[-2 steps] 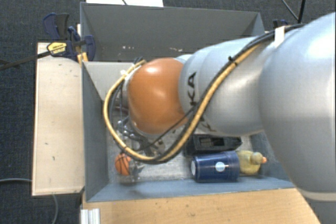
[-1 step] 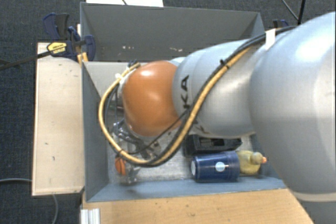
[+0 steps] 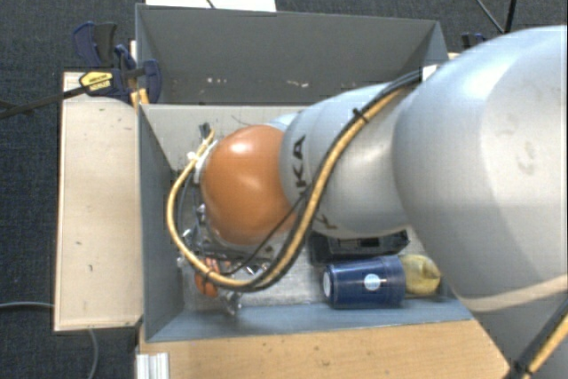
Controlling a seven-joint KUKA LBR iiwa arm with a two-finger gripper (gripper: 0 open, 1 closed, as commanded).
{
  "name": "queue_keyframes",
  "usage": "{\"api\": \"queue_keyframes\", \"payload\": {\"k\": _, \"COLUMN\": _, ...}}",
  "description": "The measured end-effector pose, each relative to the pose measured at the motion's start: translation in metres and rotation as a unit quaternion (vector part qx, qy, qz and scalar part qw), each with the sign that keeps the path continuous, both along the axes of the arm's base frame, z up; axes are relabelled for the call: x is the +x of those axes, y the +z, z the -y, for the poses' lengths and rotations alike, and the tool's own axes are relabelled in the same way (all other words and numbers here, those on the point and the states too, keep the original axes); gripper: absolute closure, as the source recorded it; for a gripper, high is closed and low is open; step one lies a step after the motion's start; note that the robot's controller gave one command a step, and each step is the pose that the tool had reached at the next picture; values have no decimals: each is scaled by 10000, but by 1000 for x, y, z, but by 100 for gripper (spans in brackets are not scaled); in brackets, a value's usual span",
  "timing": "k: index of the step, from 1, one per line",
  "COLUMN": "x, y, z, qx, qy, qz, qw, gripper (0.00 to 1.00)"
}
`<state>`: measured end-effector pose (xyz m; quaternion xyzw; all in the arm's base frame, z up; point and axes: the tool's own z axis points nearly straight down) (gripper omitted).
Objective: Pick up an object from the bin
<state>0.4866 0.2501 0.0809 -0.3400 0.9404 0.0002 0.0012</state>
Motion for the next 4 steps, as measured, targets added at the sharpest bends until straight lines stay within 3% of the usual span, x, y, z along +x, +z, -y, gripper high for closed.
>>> {"api": "queue_keyframes", "payload": {"k": 1, "x": -3, "y": -9, "z": -2, "qx": 20, "qy": -399, "qz": 21, "qw": 9992, "gripper": 100}}
{"api": "queue_keyframes", "payload": {"k": 4, "x": -5, "y": 11, "z": -1, "qx": -7, "qy": -408, "qz": -25, "qw": 9992, "gripper": 100}}
